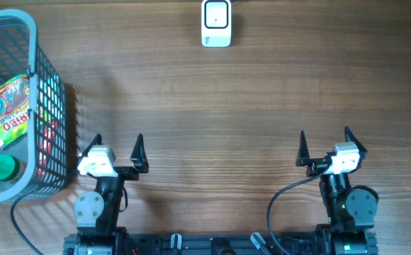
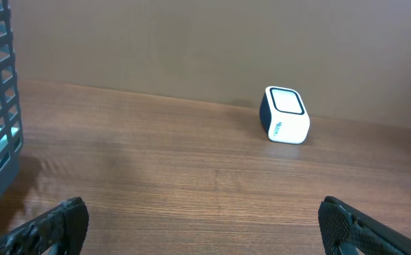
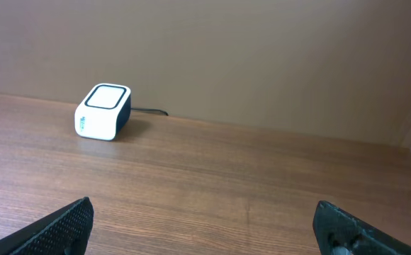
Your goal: Scan the item barcode
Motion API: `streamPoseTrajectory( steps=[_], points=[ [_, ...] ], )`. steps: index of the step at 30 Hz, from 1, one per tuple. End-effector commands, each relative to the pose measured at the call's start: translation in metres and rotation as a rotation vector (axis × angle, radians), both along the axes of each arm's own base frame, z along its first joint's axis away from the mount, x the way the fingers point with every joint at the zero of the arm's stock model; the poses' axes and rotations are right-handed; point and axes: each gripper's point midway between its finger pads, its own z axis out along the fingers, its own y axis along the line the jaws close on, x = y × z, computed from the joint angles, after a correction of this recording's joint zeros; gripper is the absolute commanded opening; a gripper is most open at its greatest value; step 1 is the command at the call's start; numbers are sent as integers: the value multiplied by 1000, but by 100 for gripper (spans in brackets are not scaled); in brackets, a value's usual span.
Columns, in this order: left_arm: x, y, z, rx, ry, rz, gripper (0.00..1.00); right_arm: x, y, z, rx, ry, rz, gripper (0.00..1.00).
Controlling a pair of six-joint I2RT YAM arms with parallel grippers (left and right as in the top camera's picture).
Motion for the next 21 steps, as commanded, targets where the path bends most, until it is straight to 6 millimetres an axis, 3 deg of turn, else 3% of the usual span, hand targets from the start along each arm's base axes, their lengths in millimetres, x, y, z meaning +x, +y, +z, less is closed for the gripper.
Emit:
streamPoseTrajectory(
  steps=[1,21],
  points=[
    [0,1,-4,-5,6,7,100,0,0,2,12,-7,-1,100],
    [0,1,-4,-5,5,7,100,0,0,2,12,-7,-1,99]
  ],
)
